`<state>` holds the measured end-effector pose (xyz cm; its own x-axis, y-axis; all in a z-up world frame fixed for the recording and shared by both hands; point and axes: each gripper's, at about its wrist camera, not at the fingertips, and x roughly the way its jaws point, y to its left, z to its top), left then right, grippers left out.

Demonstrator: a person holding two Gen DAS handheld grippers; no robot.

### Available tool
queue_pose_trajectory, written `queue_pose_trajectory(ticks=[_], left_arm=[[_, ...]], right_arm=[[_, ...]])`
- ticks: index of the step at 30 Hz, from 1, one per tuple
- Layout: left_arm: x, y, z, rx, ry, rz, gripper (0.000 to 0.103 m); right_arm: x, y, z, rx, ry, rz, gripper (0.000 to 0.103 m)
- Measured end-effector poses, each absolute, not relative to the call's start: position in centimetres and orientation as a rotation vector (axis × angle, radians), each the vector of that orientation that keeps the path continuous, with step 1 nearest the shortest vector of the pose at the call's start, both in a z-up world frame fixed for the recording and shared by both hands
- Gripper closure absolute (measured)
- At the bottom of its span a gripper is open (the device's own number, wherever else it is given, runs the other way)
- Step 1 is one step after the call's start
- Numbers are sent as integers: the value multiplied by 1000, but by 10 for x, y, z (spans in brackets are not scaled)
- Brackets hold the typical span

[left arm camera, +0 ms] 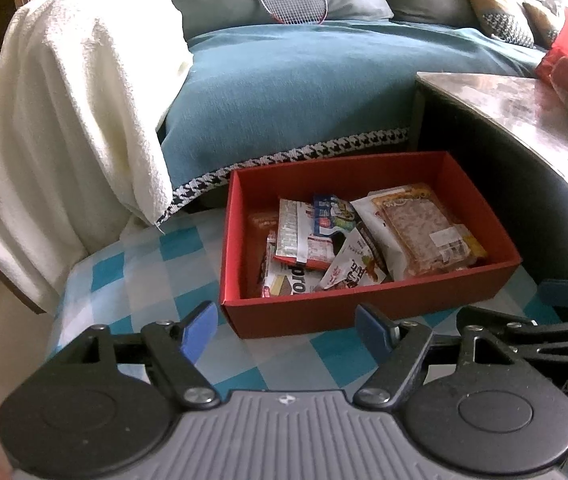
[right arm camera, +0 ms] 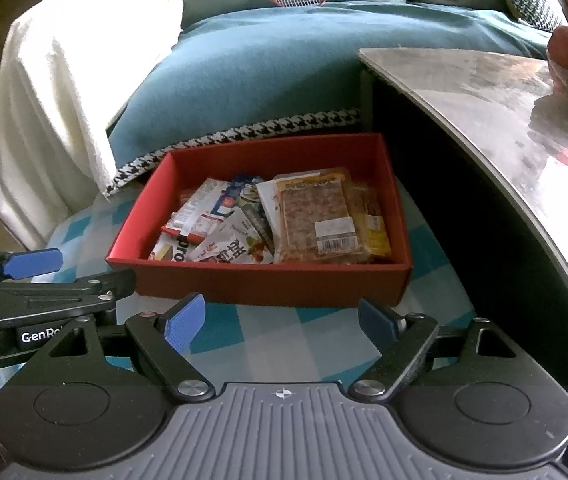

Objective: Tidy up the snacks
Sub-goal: 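Withdraw both open tools up from the box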

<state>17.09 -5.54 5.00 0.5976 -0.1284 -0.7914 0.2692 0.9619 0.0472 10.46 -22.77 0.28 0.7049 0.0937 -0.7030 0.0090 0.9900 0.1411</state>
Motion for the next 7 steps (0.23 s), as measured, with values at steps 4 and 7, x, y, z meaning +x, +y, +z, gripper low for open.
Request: queue_pose_trajectory(ticks=[4,7], left_arm=[[171,-56,49,169,905,-233,33],[170,-54,50,165,895,-233,33]], right_arm=[[105,-228,2,139,795,47,15],[105,-228,2,140,792,50,14]])
